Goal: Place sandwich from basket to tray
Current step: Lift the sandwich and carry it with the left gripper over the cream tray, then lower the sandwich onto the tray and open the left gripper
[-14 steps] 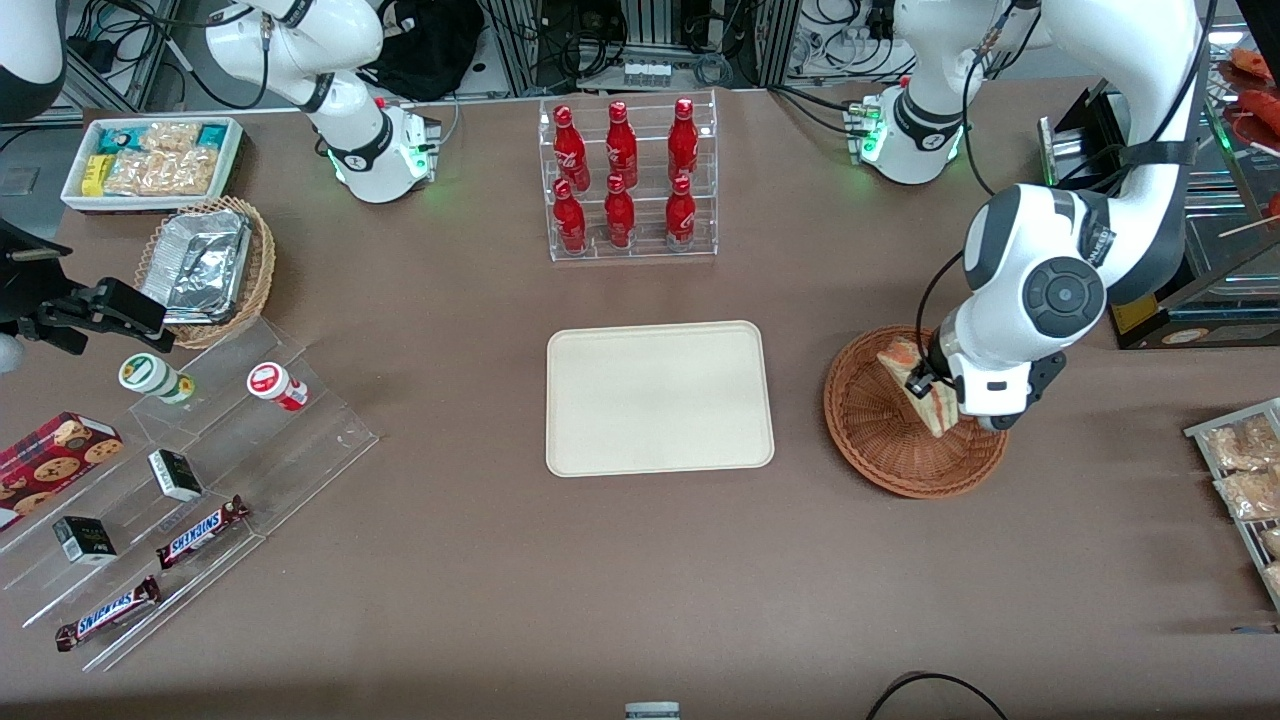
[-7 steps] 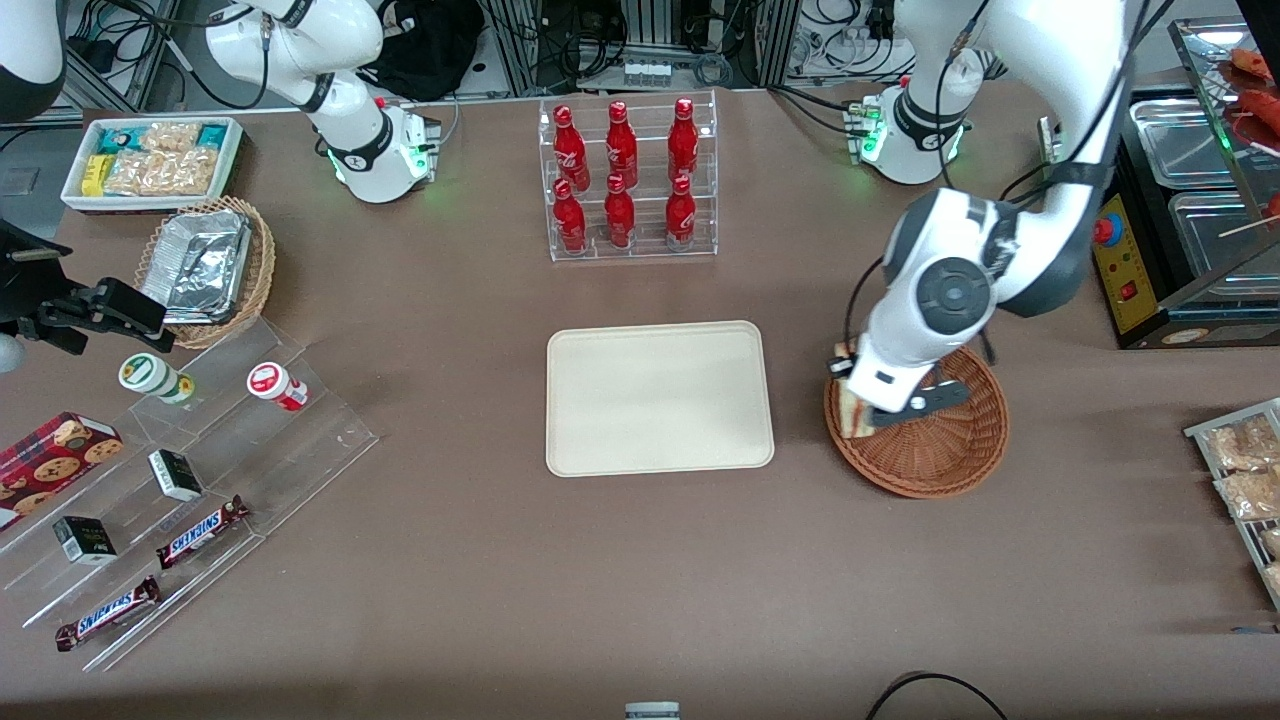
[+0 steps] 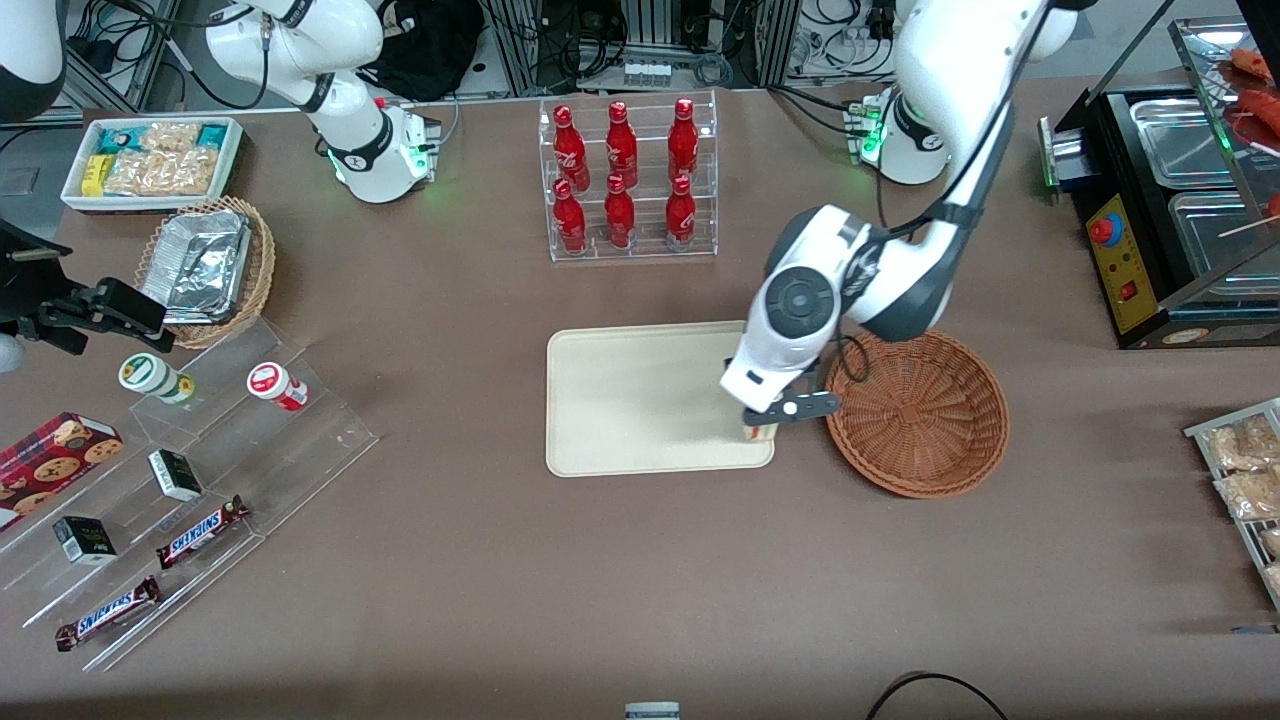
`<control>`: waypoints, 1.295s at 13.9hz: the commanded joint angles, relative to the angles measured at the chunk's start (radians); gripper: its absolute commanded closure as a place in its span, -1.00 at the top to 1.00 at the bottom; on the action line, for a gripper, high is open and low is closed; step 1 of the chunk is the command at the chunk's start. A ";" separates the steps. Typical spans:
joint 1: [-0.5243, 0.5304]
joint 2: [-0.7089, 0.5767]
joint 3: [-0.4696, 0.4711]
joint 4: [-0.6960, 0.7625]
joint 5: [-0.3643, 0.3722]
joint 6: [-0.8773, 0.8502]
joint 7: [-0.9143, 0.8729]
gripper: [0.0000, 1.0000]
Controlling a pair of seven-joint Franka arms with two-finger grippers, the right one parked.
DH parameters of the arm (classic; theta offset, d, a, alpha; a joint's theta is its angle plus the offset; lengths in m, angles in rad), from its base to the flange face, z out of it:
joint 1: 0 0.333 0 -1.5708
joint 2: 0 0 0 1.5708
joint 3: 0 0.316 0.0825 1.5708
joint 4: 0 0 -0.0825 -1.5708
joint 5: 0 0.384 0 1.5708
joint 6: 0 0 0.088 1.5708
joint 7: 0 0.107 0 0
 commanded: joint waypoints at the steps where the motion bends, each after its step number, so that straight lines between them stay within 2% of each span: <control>1: -0.067 0.112 0.013 0.154 -0.005 -0.014 -0.120 -0.86; 6: -0.141 0.222 0.013 0.285 0.000 -0.011 -0.296 -0.86; 9: -0.167 0.262 0.014 0.337 0.000 -0.011 -0.335 -0.86; 18: -0.170 0.279 -0.030 0.333 -0.006 -0.005 -0.364 -0.86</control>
